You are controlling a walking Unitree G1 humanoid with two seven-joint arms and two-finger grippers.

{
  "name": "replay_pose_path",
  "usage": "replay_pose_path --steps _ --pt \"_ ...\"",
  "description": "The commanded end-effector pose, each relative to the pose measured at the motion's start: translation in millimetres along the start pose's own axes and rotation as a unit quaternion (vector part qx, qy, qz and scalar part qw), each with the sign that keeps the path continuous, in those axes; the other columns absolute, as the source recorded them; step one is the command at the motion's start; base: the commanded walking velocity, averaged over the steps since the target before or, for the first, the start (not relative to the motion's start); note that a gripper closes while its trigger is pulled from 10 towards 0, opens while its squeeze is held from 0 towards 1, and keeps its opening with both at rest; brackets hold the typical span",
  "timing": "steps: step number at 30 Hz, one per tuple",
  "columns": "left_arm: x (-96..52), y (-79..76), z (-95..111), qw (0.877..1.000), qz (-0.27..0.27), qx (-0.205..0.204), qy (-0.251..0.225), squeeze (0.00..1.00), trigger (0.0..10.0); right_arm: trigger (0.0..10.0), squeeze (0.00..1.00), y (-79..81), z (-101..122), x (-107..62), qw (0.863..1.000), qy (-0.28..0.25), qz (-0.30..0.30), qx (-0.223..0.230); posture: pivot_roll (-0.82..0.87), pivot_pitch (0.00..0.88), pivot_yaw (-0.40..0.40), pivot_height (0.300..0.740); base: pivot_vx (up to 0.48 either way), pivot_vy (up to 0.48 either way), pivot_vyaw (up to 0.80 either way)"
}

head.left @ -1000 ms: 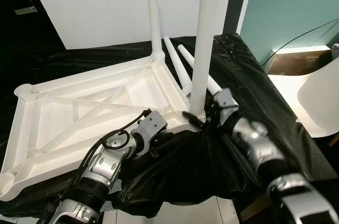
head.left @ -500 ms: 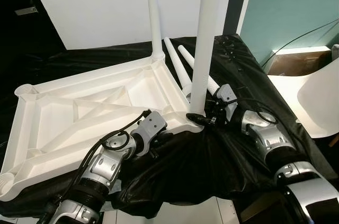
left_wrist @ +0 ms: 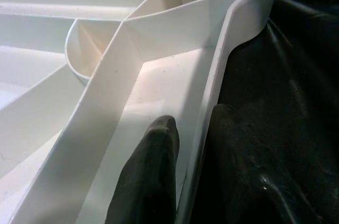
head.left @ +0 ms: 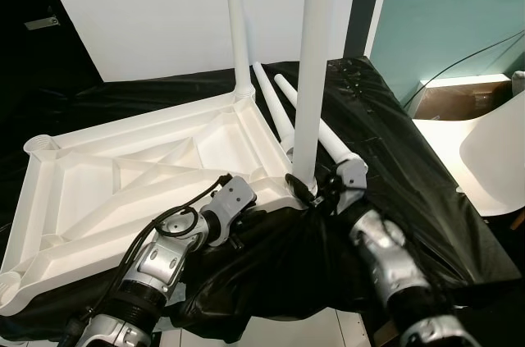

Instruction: Building children table

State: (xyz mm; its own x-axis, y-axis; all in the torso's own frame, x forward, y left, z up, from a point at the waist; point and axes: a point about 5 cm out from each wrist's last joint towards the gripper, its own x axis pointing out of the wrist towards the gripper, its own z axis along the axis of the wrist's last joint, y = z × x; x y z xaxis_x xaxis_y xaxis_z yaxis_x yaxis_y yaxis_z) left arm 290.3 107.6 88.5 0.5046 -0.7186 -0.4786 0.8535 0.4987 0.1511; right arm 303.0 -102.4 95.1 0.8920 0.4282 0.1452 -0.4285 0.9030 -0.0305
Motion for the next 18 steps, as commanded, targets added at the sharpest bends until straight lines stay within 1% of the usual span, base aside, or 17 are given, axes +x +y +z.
replay_pose_path --steps 1,5,6,7,8,9,10,11,13,14,15,16,17,18 --pt "4.9 -18.6 -30 0.997 -0.047 -0.035 0.058 0.0 10.0 0.0 0.0 -10.4 -7 -0.3 0.998 0.023 -0.058 0.013 -0.01 0.0 0.017 0.74 0.0 0.0 0.0" --pt "4.6 -19.2 -30 0.996 -0.049 -0.034 0.059 0.0 10.0 0.0 0.0 -9.3 -6 1.1 0.997 0.019 -0.067 0.016 -0.01 0.0 0.017 0.74 0.0 0.0 0.0" --pt "4.5 -19.6 -31 0.996 -0.05 -0.034 0.06 0.0 10.0 0.0 0.0 -8.0 -6 1.3 0.997 0.02 -0.069 0.017 -0.01 0.0 0.017 0.74 0.0 0.0 0.0" --pt "4.5 -19.9 -31 0.996 -0.051 -0.033 0.06 0.0 10.0 0.0 0.0 -2.6 -7 0.7 0.998 0.025 -0.062 0.013 0.0 0.0 0.016 0.74 0.0 0.0 0.0" --pt "4.5 -19.9 -31 0.996 -0.051 -0.033 0.06 0.0 10.0 0.0 0.0 -2.6 -7 0.7 0.998 0.025 -0.062 0.013 0.0 0.0 0.016 0.74 0.0 0.0 0.0" --pt "4.3 -19.5 -30 0.996 -0.05 -0.034 0.059 0.0 10.0 10.0 0.0 3.7 -8 0.8 0.999 0.032 -0.04 0.001 0.0 0.0 0.018 0.74 0.0 0.0 0.0" --pt "4.2 -19.0 -29 0.996 -0.049 -0.034 0.058 0.0 10.0 10.0 1.0 8.2 -8 1.2 0.999 0.037 -0.01 -0.006 -0.01 0.0 0.019 0.74 0.0 0.0 0.0" --pt "4.2 -19.0 -29 0.996 -0.049 -0.034 0.058 0.0 10.0 10.0 1.0 8.2 -8 1.2 0.999 0.037 -0.01 -0.006 -0.01 0.0 0.019 0.74 0.0 0.0 0.0" --pt "4.4 -19.2 -29 0.996 -0.049 -0.034 0.059 0.0 10.0 10.0 1.0 9.5 -5 1.2 0.999 0.035 0.034 -0.021 -0.01 0.0 0.02 0.74 0.0 0.0 0.0" --pt "4.6 -19.3 -29 0.996 -0.049 -0.034 0.059 0.0 10.0 10.0 1.0 6.9 -2 1.4 0.997 0.031 0.055 -0.034 -0.01 0.0 0.022 0.74 0.0 0.0 0.0" --pt "4.8 -19.4 -29 0.996 -0.05 -0.034 0.059 0.0 10.0 10.0 1.0 5.4 0 1.7 0.997 0.027 0.064 -0.045 -0.01 0.0 0.022 0.74 0.0 0.0 0.0" --pt "4.8 -19.4 -29 0.996 -0.05 -0.034 0.059 0.0 10.0 10.0 1.0 5.4 0 1.7 0.997 0.027 0.064 -0.045 -0.01 0.0 0.022 0.74 0.0 0.0 0.0" --pt "4.9 -19.2 -30 0.996 -0.05 -0.034 0.059 0.0 10.0 10.0 0.0 2.5 2 2.5 0.994 0.027 0.082 -0.062 -0.02 0.0 0.022 0.74 0.0 0.0 0.0" --pt "5.7 -19.0 -29 0.996 -0.05 -0.034 0.059 0.0 10.0 10.0 0.0 -2.9 5 4.1 0.99 0.028 0.112 -0.079 -0.02 0.0 0.025 0.74 0.0 0.0 0.0"
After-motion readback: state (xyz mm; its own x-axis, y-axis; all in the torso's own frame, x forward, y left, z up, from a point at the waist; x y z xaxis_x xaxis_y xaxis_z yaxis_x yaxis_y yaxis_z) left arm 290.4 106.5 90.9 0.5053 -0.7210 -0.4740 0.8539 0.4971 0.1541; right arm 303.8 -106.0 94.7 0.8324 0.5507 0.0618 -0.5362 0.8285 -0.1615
